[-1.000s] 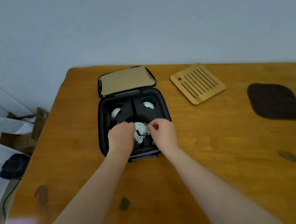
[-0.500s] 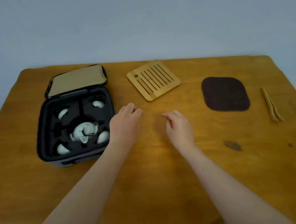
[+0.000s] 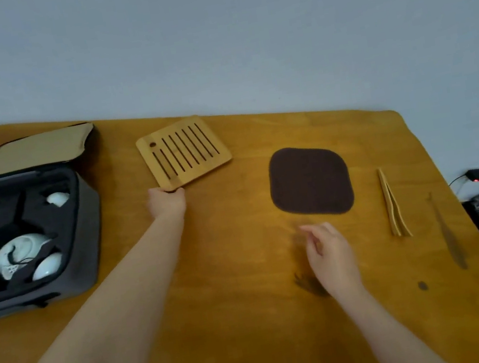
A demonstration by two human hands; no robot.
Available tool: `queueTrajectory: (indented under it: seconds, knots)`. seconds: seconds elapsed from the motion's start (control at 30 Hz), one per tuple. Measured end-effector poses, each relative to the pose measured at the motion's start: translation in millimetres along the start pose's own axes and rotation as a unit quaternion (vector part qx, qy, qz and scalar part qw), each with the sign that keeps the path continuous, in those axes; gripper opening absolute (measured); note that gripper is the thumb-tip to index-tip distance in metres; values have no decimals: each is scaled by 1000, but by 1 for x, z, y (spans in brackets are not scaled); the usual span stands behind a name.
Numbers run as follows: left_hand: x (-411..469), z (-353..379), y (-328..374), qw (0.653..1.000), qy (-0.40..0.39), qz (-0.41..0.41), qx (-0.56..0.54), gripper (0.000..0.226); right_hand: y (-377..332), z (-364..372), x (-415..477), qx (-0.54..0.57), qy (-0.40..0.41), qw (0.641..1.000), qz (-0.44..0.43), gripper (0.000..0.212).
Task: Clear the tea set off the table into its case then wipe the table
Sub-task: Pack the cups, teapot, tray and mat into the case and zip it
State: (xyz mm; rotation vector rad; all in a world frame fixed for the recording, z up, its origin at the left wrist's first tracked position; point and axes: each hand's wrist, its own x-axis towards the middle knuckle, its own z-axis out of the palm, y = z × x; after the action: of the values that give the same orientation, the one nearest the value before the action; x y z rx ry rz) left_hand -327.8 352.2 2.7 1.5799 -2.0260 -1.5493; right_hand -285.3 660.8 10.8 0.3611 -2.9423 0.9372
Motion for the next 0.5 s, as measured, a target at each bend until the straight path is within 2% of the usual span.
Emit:
queueTrajectory:
  seconds: [0.1,0.17,0.27,0.37,0.5]
  knots:
    - [19,8,11,997,54,-29,-37,41,10,3,5,22,-5,1000,-7,27]
    - [27,11,19,998,53,-35,-4,44,10,7,8,37,-4,999,-1,27]
    - [41,15,26,996,42,-48,66,62,6,14,16,52,-15,999,5,28]
    - [47,15,33,992,32,-71,96,67,-1,21,24,63,-23,998,-1,30]
    - [45,14,42,995,-5,-99,19,63,-12,27,31,66,-23,997,9,30]
